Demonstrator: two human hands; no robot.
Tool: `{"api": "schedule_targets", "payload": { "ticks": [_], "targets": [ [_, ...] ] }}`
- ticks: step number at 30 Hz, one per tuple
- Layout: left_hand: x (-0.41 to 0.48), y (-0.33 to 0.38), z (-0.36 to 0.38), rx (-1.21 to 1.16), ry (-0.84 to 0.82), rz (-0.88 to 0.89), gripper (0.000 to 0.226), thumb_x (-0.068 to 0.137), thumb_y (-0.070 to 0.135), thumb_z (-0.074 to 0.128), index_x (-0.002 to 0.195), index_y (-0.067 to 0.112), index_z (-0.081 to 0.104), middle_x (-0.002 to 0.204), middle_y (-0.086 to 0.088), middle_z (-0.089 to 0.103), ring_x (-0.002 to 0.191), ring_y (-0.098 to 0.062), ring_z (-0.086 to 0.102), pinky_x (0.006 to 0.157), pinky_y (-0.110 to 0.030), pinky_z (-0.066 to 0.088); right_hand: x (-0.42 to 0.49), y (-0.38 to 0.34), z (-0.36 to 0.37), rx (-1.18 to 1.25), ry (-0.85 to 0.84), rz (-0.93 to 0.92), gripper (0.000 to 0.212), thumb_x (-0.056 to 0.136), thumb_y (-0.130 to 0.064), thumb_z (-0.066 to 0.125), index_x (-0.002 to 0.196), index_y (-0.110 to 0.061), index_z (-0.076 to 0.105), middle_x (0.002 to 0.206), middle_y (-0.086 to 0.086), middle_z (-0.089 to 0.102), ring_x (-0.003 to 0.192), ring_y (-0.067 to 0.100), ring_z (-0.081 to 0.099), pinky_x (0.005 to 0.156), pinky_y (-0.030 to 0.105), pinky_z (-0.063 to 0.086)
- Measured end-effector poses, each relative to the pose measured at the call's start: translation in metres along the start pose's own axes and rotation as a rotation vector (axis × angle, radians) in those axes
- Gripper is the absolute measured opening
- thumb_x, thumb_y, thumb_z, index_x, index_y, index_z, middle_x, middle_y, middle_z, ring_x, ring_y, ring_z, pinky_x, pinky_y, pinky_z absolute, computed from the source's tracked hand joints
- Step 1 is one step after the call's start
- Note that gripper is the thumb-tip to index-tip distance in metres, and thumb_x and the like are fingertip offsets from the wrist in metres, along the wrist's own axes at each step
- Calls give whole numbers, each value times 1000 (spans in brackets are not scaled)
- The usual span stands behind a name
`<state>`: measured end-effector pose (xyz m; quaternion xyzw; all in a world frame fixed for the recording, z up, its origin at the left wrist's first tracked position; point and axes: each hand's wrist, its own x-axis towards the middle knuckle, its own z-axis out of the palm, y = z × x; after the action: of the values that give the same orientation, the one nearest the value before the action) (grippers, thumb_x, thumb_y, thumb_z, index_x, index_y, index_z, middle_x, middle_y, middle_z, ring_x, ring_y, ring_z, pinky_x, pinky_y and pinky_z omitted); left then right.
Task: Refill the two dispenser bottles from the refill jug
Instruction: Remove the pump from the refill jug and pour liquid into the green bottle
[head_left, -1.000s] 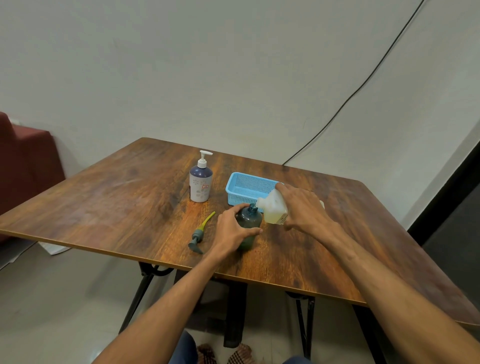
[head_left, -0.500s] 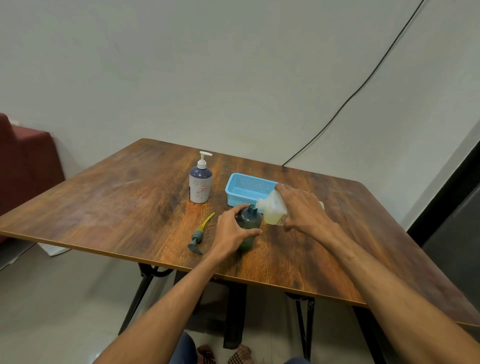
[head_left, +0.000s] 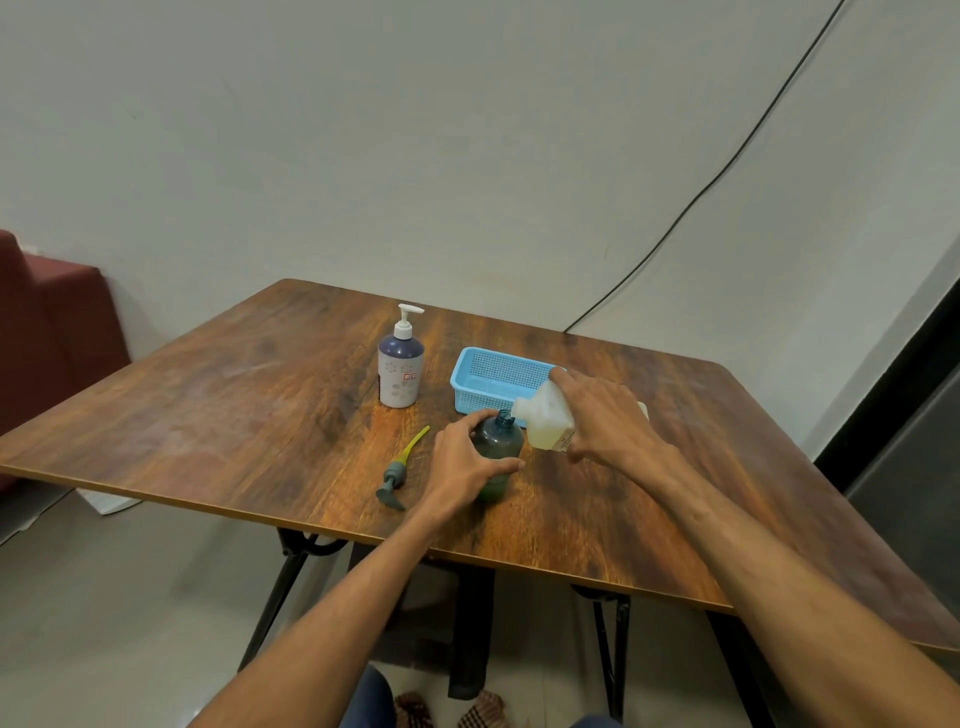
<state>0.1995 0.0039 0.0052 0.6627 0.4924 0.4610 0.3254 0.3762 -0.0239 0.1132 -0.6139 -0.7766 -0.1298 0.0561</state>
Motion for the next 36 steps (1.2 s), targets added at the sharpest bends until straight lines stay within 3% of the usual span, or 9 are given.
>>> {"api": "schedule_targets", "payload": {
  "ticks": [6, 21, 30, 36],
  "targets": [
    [0, 0, 0, 5, 1, 1, 88, 59, 36, 93, 136, 20, 55, 133, 2, 62, 121, -11, 55, 107, -33, 46, -1, 0, -1, 3, -4, 1, 90, 60, -26, 90, 135, -21, 40, 133, 2, 59, 110, 27, 60, 90, 51, 52],
    [-2, 2, 0, 1, 11, 4, 87, 58, 33, 94, 135, 19, 56, 130, 2, 63, 115, -6, 56, 100, -22, 45, -2, -1, -4, -10, -11, -6, 90, 59, -26, 90, 134, -19, 40, 131, 3, 59, 110, 28, 59, 89, 52, 52],
    [-1, -1, 1, 5, 10, -5, 89, 57, 36, 94, 135, 20, 56, 130, 4, 63, 118, -9, 56, 105, -29, 47, -3, -2, -6, -4, -15, -4, 89, 61, -26, 89, 135, -19, 40, 132, 4, 58, 110, 28, 59, 90, 51, 51],
    [-1, 0, 1, -2, 7, -8, 88, 57, 35, 94, 135, 20, 56, 130, 4, 63, 115, -5, 55, 100, -20, 43, -2, -3, -6, -15, -19, 0, 89, 61, -26, 89, 135, -18, 40, 132, 4, 59, 110, 28, 59, 90, 51, 51]
  ]
}}
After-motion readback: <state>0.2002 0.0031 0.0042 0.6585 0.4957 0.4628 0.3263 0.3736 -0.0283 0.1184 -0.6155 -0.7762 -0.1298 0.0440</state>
